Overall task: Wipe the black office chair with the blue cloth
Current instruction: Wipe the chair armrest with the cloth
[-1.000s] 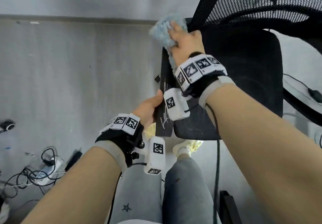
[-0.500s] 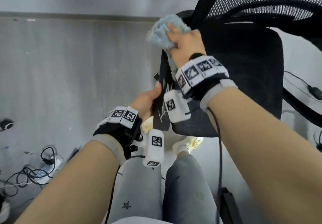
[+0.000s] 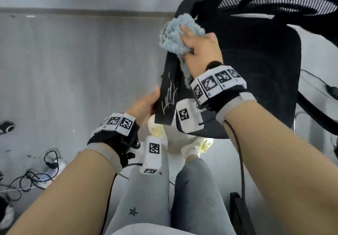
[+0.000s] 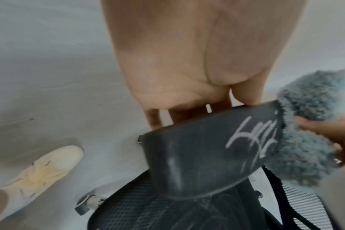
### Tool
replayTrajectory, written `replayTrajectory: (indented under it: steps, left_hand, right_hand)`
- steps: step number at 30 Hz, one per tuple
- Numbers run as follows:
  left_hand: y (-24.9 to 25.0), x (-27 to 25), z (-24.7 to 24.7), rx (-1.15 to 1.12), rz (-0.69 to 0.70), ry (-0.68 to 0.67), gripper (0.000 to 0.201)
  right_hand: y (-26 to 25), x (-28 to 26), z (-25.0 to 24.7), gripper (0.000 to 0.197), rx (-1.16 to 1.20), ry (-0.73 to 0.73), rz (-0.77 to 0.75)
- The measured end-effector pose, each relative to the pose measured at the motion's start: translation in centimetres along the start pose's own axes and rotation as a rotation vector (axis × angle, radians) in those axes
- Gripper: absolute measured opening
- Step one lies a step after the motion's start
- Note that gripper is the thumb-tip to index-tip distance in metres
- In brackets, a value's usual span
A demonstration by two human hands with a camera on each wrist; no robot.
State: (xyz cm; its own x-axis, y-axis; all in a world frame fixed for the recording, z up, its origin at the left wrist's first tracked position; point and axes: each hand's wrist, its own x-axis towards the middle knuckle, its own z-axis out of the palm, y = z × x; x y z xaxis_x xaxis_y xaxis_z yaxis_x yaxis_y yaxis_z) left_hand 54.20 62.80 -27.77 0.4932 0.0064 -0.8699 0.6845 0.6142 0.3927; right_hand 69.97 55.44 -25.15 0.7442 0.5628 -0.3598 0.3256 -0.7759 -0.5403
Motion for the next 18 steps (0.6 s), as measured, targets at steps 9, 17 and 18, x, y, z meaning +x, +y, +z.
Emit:
replayTrajectory:
  steps: [9,17,18]
  left_hand:
    - [0.3,-1.8,0.3,0.205,0.026,0.288,0.032]
    - [-0.4,-2.0,-0.1,0.346,0.082,0.322,0.044]
    - [-0.6,-2.3,0.0,0.354,0.059,0.325,0.046]
  right_hand:
    - [1.0,-9.4,3.4,0.043,-0.016,-0.043,-0.355]
    - [0.1,-0.4,1.1,0.05,0.08,0.071,-0.017]
    - [-0.2,-0.9,0.9,0.052,0.106,0.086,-0.015]
